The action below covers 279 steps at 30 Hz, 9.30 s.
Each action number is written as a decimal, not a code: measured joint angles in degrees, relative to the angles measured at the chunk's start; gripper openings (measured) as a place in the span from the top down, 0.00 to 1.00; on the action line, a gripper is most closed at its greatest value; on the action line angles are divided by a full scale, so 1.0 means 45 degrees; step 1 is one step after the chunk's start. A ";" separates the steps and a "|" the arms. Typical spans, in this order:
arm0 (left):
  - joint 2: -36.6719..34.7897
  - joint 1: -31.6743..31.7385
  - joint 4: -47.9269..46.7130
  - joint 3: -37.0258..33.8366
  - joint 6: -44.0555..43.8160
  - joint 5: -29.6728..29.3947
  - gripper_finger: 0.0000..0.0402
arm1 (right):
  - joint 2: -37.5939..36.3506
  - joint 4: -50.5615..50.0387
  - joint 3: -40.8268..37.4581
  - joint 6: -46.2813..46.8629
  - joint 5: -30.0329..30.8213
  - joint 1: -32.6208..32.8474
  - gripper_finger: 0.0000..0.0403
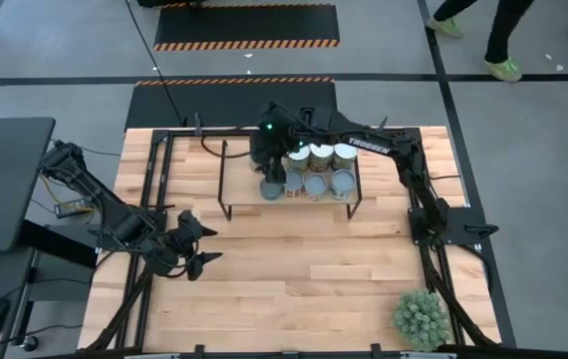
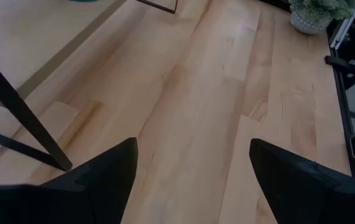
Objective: Pick and place cans onto a shelf
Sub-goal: Put the canned oranges on the shelf, then return to Home Position
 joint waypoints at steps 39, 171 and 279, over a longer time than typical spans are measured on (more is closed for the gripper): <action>0.0005 0.0000 -0.0005 0.0000 -0.0236 -0.0654 0.22 | 0.0141 0.0136 -0.1564 -0.0648 -0.1111 -0.1214 0.15; -1.2182 0.6110 0.6994 -0.6664 0.4714 -0.1239 1.00 | -2.7084 1.4004 -2.6204 1.2632 0.2095 0.0164 0.23; -1.2054 0.6713 0.8136 -0.8578 0.8012 0.0106 0.96 | -2.7039 1.5592 -2.9925 0.9957 -0.2037 0.0179 0.95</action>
